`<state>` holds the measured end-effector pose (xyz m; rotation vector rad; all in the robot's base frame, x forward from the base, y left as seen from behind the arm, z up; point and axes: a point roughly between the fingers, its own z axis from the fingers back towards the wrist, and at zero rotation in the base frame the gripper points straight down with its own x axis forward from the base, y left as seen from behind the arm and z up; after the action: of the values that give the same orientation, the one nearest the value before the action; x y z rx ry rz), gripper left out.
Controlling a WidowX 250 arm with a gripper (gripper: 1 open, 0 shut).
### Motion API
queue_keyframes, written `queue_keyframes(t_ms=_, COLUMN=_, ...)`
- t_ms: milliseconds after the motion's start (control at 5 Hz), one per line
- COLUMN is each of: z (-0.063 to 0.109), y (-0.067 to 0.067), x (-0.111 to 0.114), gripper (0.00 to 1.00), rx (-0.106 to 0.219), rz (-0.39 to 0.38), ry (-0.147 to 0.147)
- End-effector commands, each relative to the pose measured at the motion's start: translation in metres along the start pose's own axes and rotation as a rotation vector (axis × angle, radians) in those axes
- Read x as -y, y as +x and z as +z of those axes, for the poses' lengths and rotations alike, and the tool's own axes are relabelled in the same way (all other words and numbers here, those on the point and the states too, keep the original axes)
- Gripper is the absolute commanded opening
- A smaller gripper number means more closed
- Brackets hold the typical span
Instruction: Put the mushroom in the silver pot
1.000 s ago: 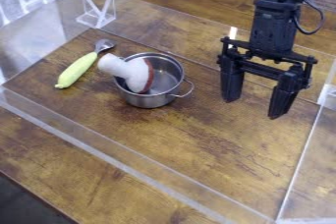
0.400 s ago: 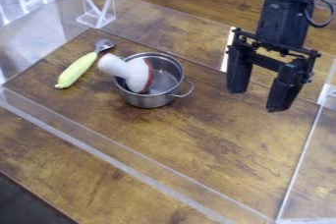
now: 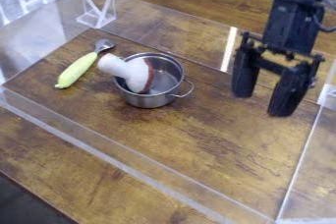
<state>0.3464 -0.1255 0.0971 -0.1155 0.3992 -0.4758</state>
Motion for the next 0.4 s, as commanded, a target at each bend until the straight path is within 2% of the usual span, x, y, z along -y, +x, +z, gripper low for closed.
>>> queue_keyframes(t_ms=0, z=0.028, y=-0.027, x=-0.003, gripper=1.00, rx=0.122, rz=0.058, ry=-0.027)
queue_keyframes(t_ms=200, z=0.029, y=-0.032, x=-0.013, gripper=1.00, rx=0.143, rz=0.036, ry=-0.020)
